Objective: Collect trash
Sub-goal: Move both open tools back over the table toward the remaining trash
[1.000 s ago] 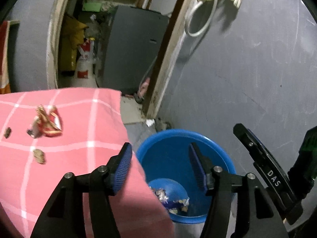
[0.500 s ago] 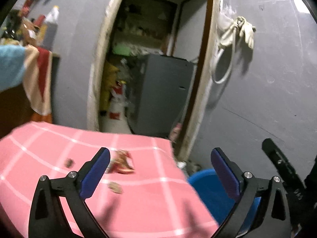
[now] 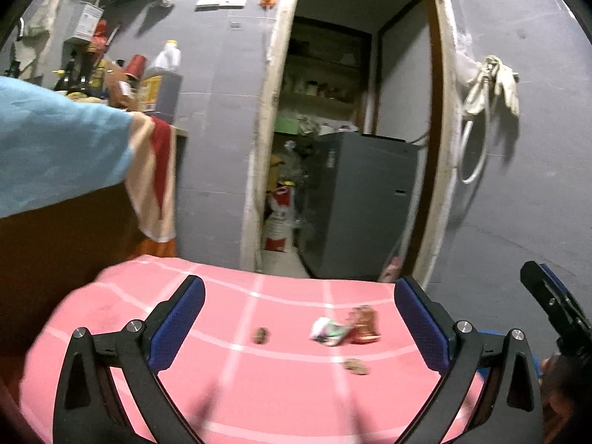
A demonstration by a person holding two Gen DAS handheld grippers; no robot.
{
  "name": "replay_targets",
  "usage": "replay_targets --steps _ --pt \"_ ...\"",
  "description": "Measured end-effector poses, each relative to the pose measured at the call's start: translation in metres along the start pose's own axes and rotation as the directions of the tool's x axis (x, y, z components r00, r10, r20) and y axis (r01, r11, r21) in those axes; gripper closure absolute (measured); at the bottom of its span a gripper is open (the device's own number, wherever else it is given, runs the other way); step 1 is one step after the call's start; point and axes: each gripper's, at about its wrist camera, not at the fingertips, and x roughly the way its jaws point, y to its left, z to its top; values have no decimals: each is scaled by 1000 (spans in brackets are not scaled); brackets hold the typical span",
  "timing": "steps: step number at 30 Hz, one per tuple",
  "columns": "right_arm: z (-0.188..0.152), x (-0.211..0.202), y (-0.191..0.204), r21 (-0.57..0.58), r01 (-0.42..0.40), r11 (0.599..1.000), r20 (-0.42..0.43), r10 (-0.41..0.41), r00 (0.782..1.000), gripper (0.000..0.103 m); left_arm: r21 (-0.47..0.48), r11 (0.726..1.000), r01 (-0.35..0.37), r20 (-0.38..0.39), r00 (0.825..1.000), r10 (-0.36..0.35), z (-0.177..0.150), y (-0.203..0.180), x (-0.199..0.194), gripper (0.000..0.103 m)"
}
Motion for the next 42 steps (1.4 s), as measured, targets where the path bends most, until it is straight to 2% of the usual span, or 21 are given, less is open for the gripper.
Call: replay_targets --steps 6,14,17,20,24,25,29,32,34,35,36,37,38,40,42 --pt "-6 26 24 -14 -63 998 -78 61 995 0 0 999 -46 -32 998 46 -2 35 4 3" --pt "-19 53 54 -95 -95 991 -199 75 977 0 -13 998 -56 -72 996 55 -7 56 14 3" --pt "-22 61 59 -105 -105 989 -252 76 965 0 -16 999 -43 -138 990 40 -6 59 27 3" --pt "-26 70 60 -104 -115 988 -309 78 948 0 -10 999 -33 -227 973 29 -7 61 44 3" --pt "-31 83 61 -91 -129 987 -400 82 913 3 -38 999 -28 -329 944 14 -12 67 63 3" --pt "-33 85 61 -85 -134 987 -415 87 906 8 -43 999 -30 -346 938 13 -13 67 65 3" --pt "-41 97 61 -61 -161 985 -506 109 855 25 -58 998 -12 -417 909 -13 -19 68 77 6" --pt "-46 105 64 -56 -184 981 -564 121 817 35 -38 999 16 -462 886 -32 -22 62 85 15" --pt "-53 113 66 -49 -204 978 -619 131 775 44 -27 999 33 -487 872 -42 -25 59 89 28" --pt "-55 115 66 -44 -210 977 -635 135 761 48 -22 999 45 -507 861 -50 -27 57 93 31" --pt "-60 118 67 -33 -224 974 -668 145 730 49 -23 998 54 -522 851 -58 -28 56 96 36" --pt "-64 121 68 -24 -233 972 -689 153 708 52 -26 998 65 -534 843 -69 -29 56 99 42" --pt "-65 122 68 -21 -236 971 -698 155 699 58 -31 997 75 -544 835 -80 -30 56 102 44" --pt "-67 124 68 -22 -235 972 -708 152 690 60 -36 995 90 -560 823 -95 -31 54 107 47" --pt "-69 127 68 -11 -240 971 -726 157 669 62 -36 994 103 -569 815 -106 -30 52 112 47"
